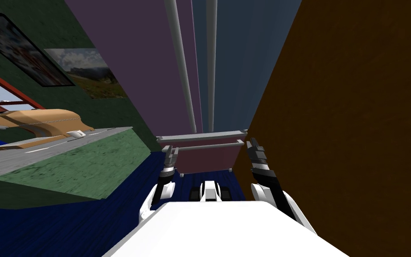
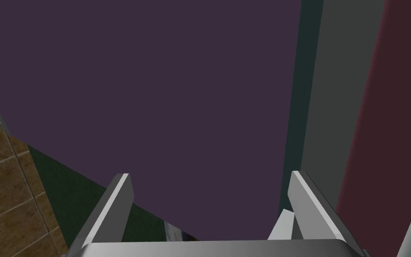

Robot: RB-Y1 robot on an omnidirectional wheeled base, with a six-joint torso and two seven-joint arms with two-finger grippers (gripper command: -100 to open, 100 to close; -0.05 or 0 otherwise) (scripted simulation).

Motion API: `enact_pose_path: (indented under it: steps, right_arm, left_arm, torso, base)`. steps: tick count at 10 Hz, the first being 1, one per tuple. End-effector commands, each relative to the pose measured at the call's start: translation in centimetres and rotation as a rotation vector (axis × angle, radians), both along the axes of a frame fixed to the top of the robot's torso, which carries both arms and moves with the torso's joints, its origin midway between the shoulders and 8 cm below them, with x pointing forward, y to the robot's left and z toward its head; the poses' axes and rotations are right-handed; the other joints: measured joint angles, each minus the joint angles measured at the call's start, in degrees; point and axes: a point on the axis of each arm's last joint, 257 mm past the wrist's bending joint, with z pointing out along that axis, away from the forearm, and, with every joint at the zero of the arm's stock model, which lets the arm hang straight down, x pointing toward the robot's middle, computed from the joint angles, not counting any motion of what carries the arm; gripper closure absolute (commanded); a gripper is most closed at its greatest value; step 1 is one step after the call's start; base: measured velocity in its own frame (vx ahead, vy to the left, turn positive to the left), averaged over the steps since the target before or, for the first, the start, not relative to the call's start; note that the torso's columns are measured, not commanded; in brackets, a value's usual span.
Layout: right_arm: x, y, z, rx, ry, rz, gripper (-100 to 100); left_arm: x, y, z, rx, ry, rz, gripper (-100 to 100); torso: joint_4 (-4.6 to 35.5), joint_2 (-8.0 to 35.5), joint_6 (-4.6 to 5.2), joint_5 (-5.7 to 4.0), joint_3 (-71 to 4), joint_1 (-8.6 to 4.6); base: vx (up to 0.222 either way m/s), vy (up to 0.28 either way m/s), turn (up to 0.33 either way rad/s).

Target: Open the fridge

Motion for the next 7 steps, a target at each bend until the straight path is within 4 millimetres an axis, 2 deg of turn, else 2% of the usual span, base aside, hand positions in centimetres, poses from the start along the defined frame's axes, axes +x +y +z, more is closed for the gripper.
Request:
enact_pose_path:
  steps: [1,7]
  right_arm:
    - [0.0,0.0,0.0,0.0,0.0,0.0,0]
    - [0.0,0.0,0.0,0.0,0.0,0.0,0]
  left_arm:
    - [0.1,0.6,-1.5,-0.003,0.012,0.006,-100]
    - [0.1,1.4,-4.7,-0.007,0.032,0.016,-100]
  torso:
    - [-0.01,-0.03,0.0,0.0,-0.01,0.01]
    - [0.0,-0.01,0.0,0.0,0.0,0.01]
  base:
    - [0.027,-0.006,0.008]
    - [0.027,-0.011,0.012]
